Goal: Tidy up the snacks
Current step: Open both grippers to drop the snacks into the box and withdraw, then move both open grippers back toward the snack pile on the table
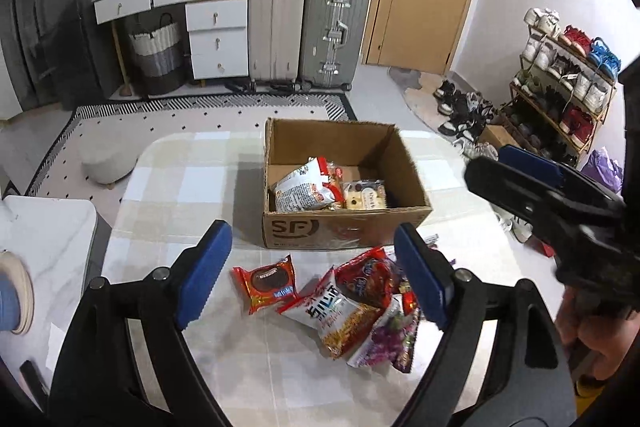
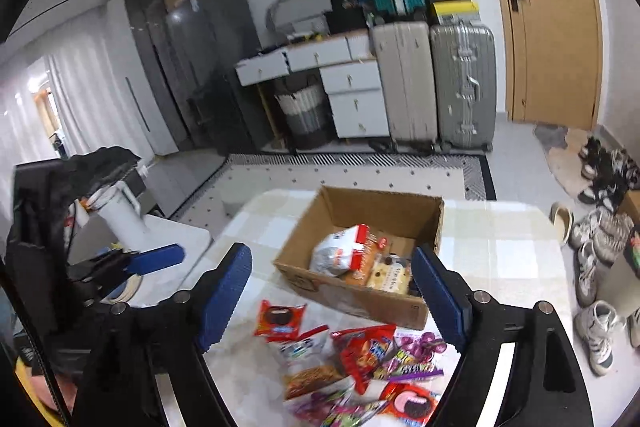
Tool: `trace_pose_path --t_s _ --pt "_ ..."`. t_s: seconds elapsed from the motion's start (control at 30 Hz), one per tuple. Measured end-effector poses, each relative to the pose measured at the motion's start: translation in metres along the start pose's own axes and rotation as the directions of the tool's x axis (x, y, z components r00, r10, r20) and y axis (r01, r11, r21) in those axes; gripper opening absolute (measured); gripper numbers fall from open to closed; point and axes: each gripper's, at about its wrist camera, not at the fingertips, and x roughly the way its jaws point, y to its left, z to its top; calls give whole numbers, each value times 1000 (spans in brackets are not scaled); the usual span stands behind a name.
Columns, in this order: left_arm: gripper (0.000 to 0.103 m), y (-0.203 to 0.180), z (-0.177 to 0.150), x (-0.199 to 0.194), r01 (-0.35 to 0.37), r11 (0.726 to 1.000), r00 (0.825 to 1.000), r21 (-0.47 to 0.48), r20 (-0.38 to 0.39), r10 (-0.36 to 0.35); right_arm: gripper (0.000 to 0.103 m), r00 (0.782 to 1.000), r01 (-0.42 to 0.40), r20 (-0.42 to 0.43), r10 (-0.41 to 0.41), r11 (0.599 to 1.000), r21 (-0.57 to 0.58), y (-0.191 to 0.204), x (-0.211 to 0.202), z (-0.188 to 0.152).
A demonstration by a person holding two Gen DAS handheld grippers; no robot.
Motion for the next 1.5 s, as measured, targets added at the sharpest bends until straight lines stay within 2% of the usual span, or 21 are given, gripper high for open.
trace_pose_path --t_s 0.1,0.17,0.27,0.5,0.63,0.73,0.8,0.87,1.07,1.2,1.3,1.5 --pt "82 -7 -8 -29 12 1000 999 9 36 -12 84 999 -5 39 6 1000 -16 14 -33 -8" --pt "82 -11 -16 -47 12 1000 998 12 55 -13 92 998 -16 67 17 1000 -16 23 -53 -16" --pt "84 -16 -30 -74 3 1000 997 4 80 -3 95 993 -4 116 6 1000 -20 34 -82 -33" --pt "88 -16 -83 -140 18 1000 986 -11 165 -16 100 980 6 200 -1 1000 -22 55 -134 -84" --pt "88 -12 -117 -172 15 999 978 -30 209 -9 101 969 16 245 -14 1000 -7 58 -146 -110" --pt "103 -10 -140 -187 4 1000 972 -26 235 2 101 967 7 256 -12 1000 21 57 -149 -128" --pt "102 -8 -158 -197 -20 1000 962 -22 273 25 101 968 9 252 -17 999 34 55 -149 -141" --pt "102 -4 -171 -198 -26 1000 957 -17 290 30 101 966 26 256 -37 999 43 52 -150 -152" --pt "102 6 -201 -171 -22 999 964 -29 263 29 101 966 39 255 -50 998 48 42 -144 -184" --pt "102 13 -210 -136 -15 999 978 -34 207 22 101 973 43 226 -57 997 65 28 -126 -205" --pt "102 14 -206 -102 -21 999 986 -37 163 27 101 981 43 187 -57 996 78 19 -109 -213" --pt "102 18 -210 -51 -24 998 996 -50 85 28 101 994 0 106 -15 989 146 0 -74 -228"
